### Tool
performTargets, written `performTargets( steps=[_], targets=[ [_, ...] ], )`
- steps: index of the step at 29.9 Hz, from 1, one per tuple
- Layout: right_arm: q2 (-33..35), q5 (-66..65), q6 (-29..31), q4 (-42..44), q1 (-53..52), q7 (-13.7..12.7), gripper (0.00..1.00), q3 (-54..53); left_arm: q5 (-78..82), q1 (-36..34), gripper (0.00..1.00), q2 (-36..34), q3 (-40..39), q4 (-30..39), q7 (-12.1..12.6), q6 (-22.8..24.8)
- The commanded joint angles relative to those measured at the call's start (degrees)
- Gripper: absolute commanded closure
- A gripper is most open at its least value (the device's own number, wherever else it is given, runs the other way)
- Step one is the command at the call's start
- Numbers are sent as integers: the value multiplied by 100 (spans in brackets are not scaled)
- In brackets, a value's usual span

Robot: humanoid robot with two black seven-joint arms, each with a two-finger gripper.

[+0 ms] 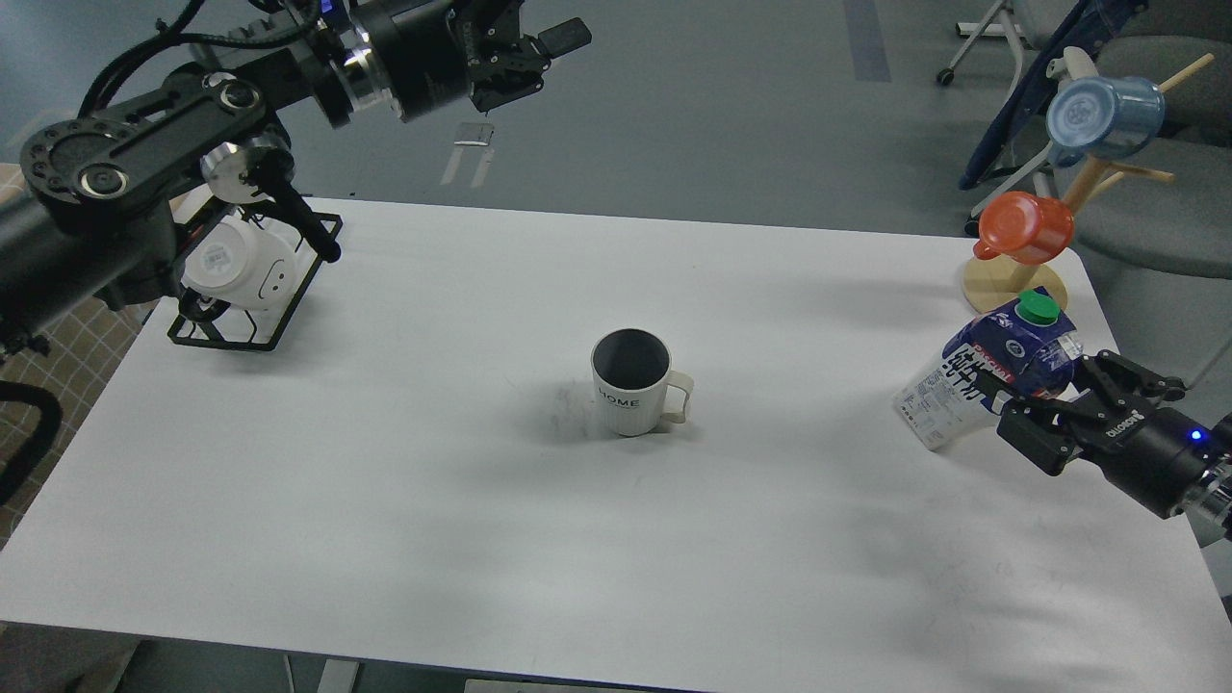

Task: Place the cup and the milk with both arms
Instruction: 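Reach the right gripper to the milk bottle and grasp it, then lift the milk bottle and carry it beside the mug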

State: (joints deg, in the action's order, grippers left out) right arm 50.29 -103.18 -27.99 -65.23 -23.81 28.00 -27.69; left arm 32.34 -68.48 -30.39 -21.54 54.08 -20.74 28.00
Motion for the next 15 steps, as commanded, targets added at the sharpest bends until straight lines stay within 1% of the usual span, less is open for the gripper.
performTargets(
  steps=[1, 3, 4, 9, 15],
  targets=[
    [7, 0, -1, -8, -1, 0, 77, 0, 0, 1, 3, -2, 0, 6, 0, 0],
    [16, 8, -1, -16, -1, 0, 86, 0, 0, 1, 3, -2, 0, 6, 0, 0],
    [16, 9, -1, -25, -1, 0, 100, 0, 0, 1, 3, -2, 0, 6, 0, 0],
    [-2, 35, -1, -52, -167, 0, 100, -35, 0, 1, 3, -2, 0, 6, 0, 0],
    [-248, 167, -1, 62, -922, 0, 100, 0, 0, 10, 3, -2, 0, 6, 0, 0]
  ],
)
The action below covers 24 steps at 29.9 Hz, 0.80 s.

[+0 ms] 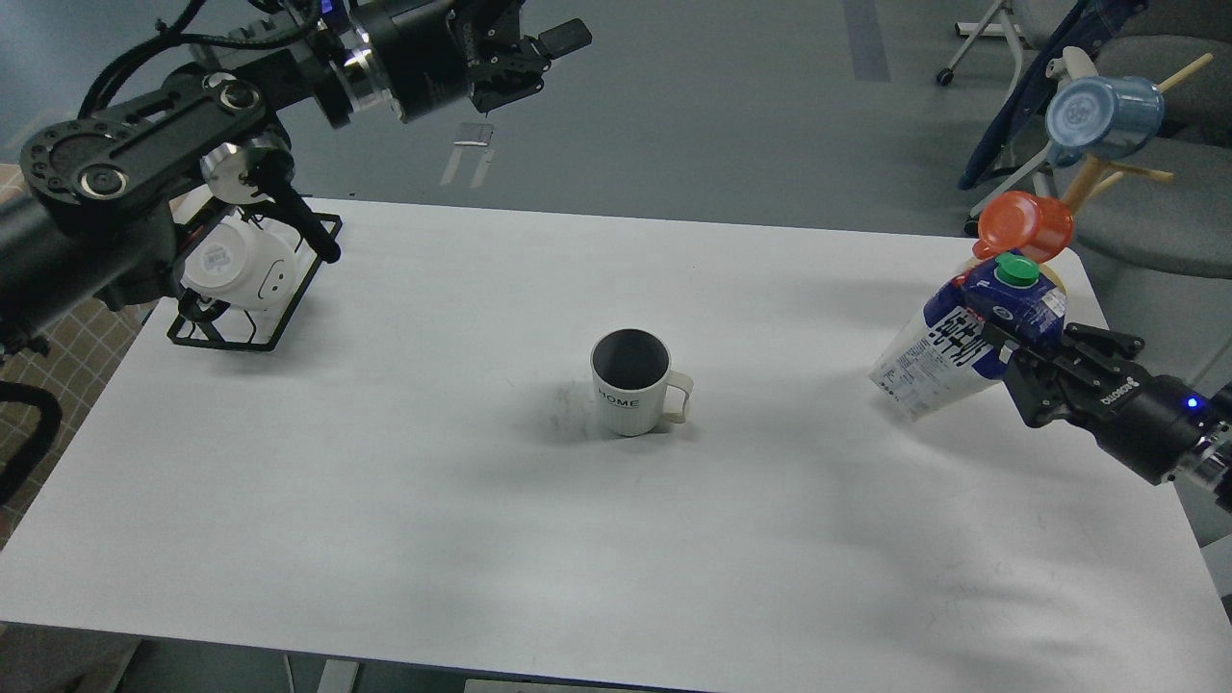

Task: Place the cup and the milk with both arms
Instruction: 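Lift the milk bottle and carry it beside the mug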

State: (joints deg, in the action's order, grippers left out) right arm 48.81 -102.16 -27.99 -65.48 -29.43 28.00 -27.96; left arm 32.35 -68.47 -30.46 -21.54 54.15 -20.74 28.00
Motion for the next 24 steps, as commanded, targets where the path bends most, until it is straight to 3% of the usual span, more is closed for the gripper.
performTargets(
  steps=[1, 18, 24],
  targets=[
    [-135, 82, -1, 132, -449, 0, 100, 45, 0, 9, 3, 5, 0, -1, 0, 0],
    [-3131, 91, -1, 2231, -2014, 0, 100, 1609, 0, 18, 3, 5, 0, -1, 9, 0],
    [-3606, 108, -1, 2610, -2050, 0, 100, 1855, 9, 26, 3, 5, 0, -1, 9, 0]
  ],
)
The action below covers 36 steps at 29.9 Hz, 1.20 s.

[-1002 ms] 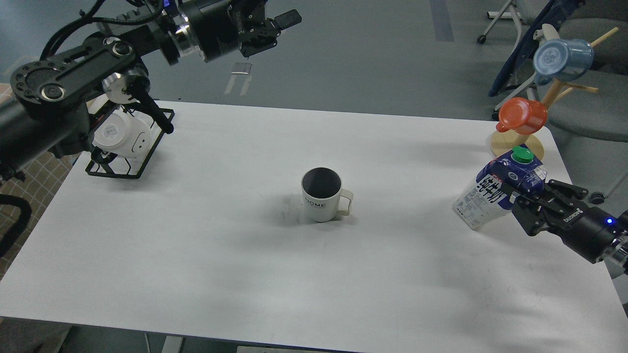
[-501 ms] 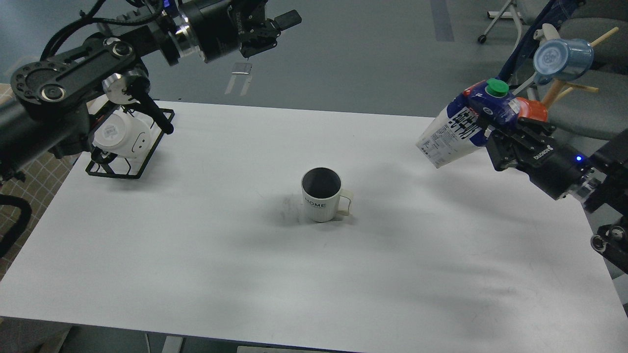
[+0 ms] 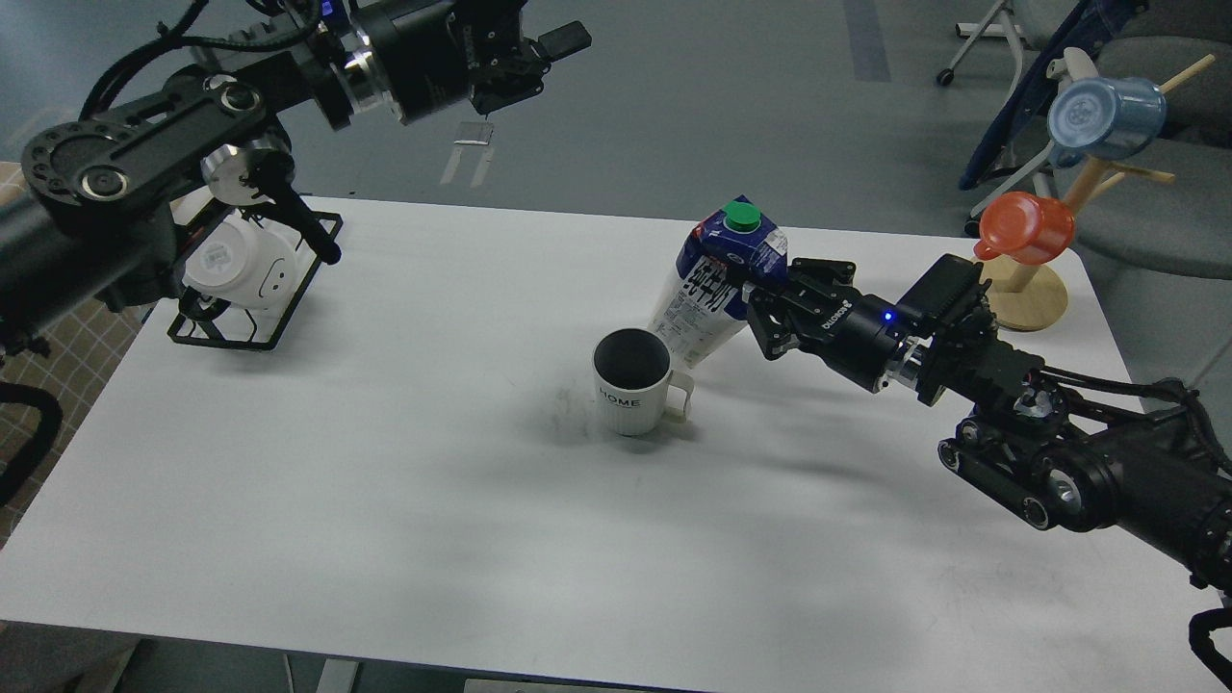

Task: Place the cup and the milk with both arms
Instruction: 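Lift the milk bottle and carry it beside the mug, then set the bottle down next to the mug and open the right gripper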

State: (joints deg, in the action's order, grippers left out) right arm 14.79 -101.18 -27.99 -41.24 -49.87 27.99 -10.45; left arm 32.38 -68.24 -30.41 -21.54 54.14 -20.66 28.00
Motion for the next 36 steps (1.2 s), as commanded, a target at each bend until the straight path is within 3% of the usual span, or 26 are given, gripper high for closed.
performTargets(
  steps=[1, 15, 17, 20, 22, 25, 28, 36],
  targets=[
    [-230, 11, -1, 204, -5, 1, 100, 131, 6, 3, 3, 0, 1, 0, 0, 0],
    [-292, 11, -1, 230, -5, 1, 99, 219, 14, 3, 3, 0, 1, 0, 27, 0],
    [-301, 11, -1, 230, 4, 1, 89, 228, 14, 3, 3, 0, 9, 0, 27, 0],
    [-301, 11, -1, 248, 13, 1, 86, 228, 14, 3, 3, 0, 9, 0, 27, 0],
    [-301, 19, -1, 274, 13, 1, 68, 228, 14, 3, 3, 0, 1, 0, 27, 0],
    [-310, 20, -1, 274, 13, 1, 50, 219, 23, 3, 3, 0, 9, 0, 27, 0],
    [-310, 28, -1, 274, 4, 1, 40, 228, 23, 3, 3, 0, 9, 0, 27, 0],
    [-310, 178, -1, 265, -31, 1, 34, 228, 32, 3, 3, 0, 1, 0, 27, 0]
  ],
)
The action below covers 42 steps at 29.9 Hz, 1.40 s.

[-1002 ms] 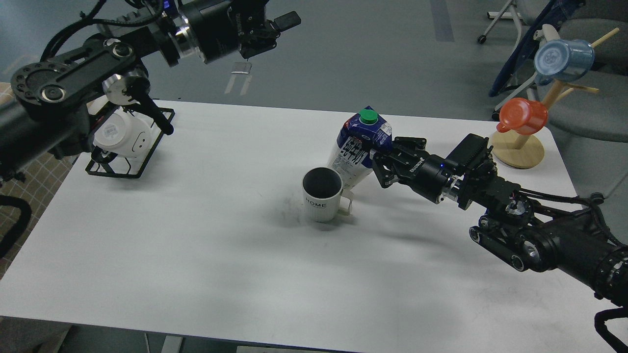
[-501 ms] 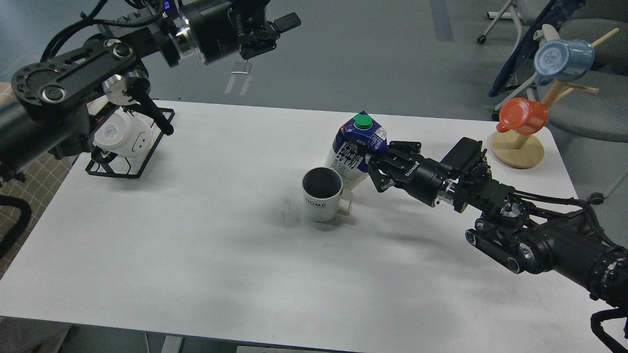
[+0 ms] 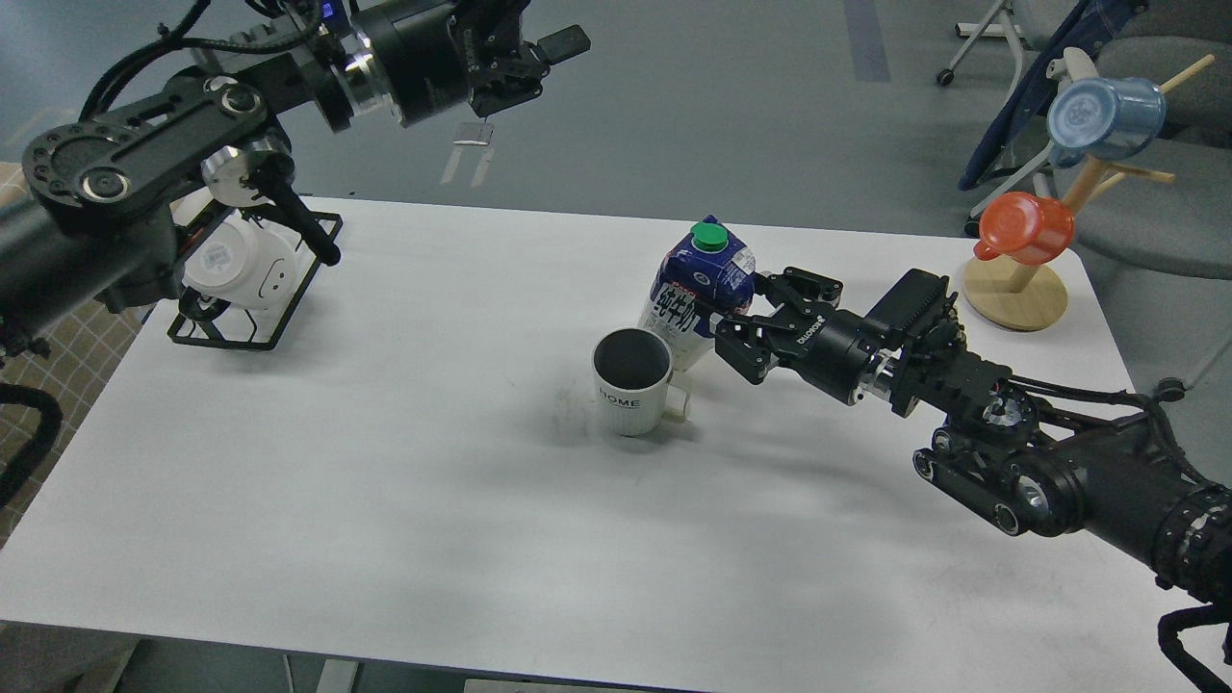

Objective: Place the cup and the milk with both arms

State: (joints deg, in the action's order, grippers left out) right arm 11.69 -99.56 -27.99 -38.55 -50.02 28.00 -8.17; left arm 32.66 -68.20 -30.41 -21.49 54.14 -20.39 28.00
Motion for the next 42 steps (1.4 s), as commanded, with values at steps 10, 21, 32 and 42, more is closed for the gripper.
performTargets(
  steps=[10, 21, 32, 42],
  targets=[
    [18, 24, -1, -47, -51, 0, 32, 0, 4, 0, 3, 0, -4, 0, 0, 0],
    [378, 68, -1, -364, -51, 0, 31, 70, 21, 0, 3, 0, -4, 0, 0, 0],
    [1001, 402, -1, -1163, -51, 0, 29, 351, 30, 0, 3, 0, -4, 0, 0, 0],
    [2793, 542, -1, -2823, -16, 0, 27, 334, 39, 35, 3, -9, -22, 0, 0, 0]
  ],
)
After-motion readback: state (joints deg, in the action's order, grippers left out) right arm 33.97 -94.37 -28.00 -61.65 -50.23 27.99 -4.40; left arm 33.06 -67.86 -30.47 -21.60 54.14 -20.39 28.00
